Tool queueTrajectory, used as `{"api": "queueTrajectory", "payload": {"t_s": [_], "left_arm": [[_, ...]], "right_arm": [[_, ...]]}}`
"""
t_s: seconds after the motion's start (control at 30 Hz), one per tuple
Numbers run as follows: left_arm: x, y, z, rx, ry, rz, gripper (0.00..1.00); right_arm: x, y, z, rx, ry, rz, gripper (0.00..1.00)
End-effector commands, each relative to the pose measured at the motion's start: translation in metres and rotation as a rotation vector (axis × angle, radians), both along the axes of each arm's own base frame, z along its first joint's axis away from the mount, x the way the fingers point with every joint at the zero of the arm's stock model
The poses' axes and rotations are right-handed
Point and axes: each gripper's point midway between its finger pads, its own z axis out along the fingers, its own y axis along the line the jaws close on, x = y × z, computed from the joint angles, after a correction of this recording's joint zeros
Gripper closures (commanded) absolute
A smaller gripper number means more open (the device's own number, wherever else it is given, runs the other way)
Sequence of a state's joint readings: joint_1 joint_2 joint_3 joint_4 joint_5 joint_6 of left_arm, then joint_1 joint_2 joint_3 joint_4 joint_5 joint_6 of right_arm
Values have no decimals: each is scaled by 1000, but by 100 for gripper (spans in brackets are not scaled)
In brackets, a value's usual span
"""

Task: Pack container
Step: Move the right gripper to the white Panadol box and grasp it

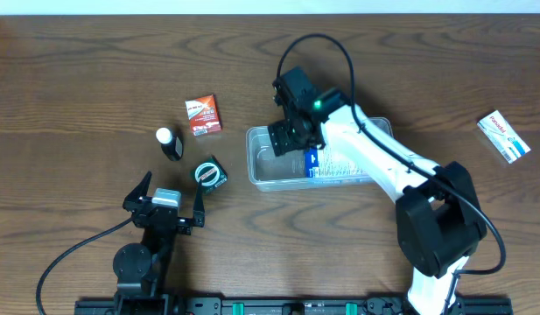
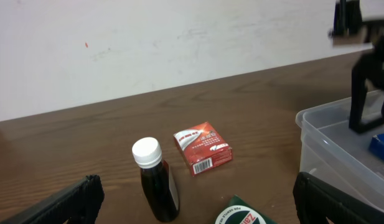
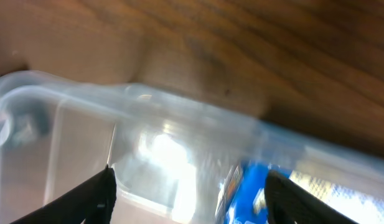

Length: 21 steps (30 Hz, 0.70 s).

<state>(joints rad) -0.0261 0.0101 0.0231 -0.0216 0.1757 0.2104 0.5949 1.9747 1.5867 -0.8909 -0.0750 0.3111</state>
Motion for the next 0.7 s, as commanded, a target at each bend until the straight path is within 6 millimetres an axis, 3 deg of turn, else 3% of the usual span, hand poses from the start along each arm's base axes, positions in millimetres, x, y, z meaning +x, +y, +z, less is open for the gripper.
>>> {"api": "queueTrajectory", "payload": {"t_s": [0.0, 0.17, 0.3, 0.4, 0.57, 0.67], "left_arm": [[0, 1, -15, 10, 41, 1, 2], [0, 1, -15, 10, 41, 1, 2], [0, 1, -15, 10, 42, 1, 2], [0, 1, -15, 10, 41, 1, 2], [0, 1, -15, 10, 41, 1, 2], [0, 1, -15, 10, 41, 1, 2]], "right_arm": [[7, 2, 39, 12, -24, -4, 22], [7, -19, 93, 2, -31, -74, 1], [21, -57, 120, 27, -46, -208, 1], [28, -102, 125, 11, -24, -313, 1], [31, -207, 118, -78, 47, -550, 1], [31, -260, 115, -98, 61, -624, 1]]}}
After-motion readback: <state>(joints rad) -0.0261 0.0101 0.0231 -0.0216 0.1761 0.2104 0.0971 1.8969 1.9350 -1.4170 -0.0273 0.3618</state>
